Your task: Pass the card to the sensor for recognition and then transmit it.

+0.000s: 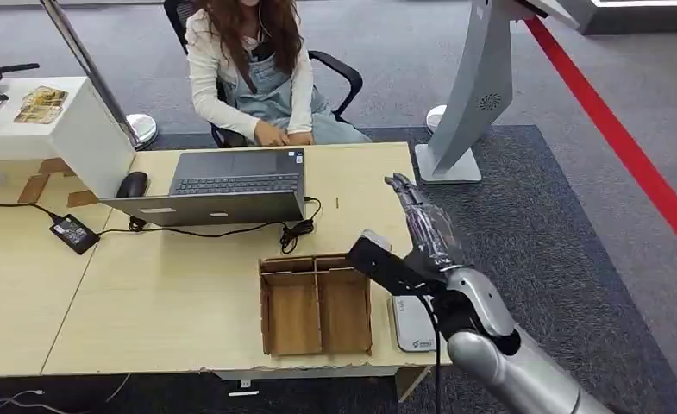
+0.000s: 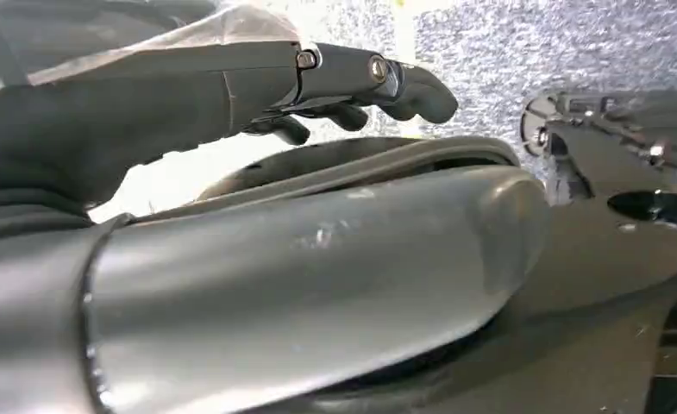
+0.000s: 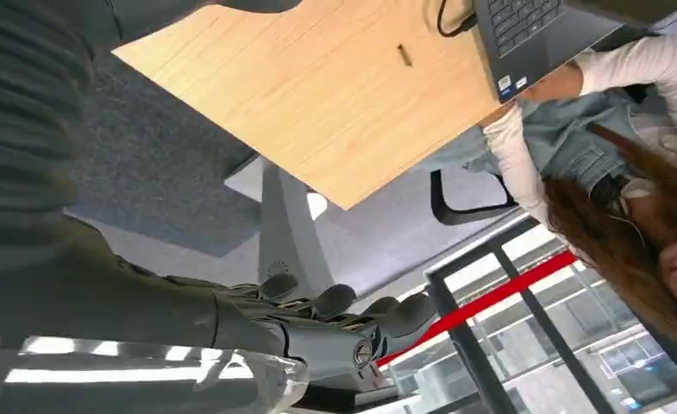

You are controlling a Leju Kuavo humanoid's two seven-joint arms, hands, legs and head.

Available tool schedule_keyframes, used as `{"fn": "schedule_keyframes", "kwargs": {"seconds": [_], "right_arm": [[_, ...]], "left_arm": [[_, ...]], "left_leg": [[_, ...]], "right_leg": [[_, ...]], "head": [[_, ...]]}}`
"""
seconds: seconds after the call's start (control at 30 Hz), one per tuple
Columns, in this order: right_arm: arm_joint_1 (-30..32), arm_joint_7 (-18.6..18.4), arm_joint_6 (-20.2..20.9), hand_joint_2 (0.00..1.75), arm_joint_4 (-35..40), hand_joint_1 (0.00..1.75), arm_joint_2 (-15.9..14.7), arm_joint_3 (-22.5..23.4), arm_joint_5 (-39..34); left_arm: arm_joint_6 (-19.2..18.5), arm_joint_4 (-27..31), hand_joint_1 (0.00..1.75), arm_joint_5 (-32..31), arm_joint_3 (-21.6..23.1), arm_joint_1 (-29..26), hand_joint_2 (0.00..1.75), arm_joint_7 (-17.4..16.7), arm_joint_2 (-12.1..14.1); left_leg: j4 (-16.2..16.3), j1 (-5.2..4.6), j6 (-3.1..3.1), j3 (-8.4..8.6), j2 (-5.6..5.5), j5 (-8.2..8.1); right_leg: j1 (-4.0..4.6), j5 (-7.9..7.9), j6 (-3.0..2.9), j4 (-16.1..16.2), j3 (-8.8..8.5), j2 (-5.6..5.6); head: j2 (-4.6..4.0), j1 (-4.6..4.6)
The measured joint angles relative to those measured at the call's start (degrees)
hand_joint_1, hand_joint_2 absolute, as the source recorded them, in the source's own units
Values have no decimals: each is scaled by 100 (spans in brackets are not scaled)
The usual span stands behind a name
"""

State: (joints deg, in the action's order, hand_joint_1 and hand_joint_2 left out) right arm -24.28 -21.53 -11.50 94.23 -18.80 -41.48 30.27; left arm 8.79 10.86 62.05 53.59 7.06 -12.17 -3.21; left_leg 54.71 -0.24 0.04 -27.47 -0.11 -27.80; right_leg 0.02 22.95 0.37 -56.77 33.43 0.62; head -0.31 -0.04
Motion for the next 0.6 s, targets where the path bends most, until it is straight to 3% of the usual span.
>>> {"fn": "schedule_keyframes", "kwargs": {"seconds": [0.6], "right_arm": [[211,380,-52,175,-30,9,514,-218,-397]], "left_arm": [[41,0,0,33,-74,0,0,-33,74]], "left_leg": [[-1,2,-2,-3,-1,1]], "right_leg": [[1,0,0,0,0,-1]], "head": [[-2,0]]}}
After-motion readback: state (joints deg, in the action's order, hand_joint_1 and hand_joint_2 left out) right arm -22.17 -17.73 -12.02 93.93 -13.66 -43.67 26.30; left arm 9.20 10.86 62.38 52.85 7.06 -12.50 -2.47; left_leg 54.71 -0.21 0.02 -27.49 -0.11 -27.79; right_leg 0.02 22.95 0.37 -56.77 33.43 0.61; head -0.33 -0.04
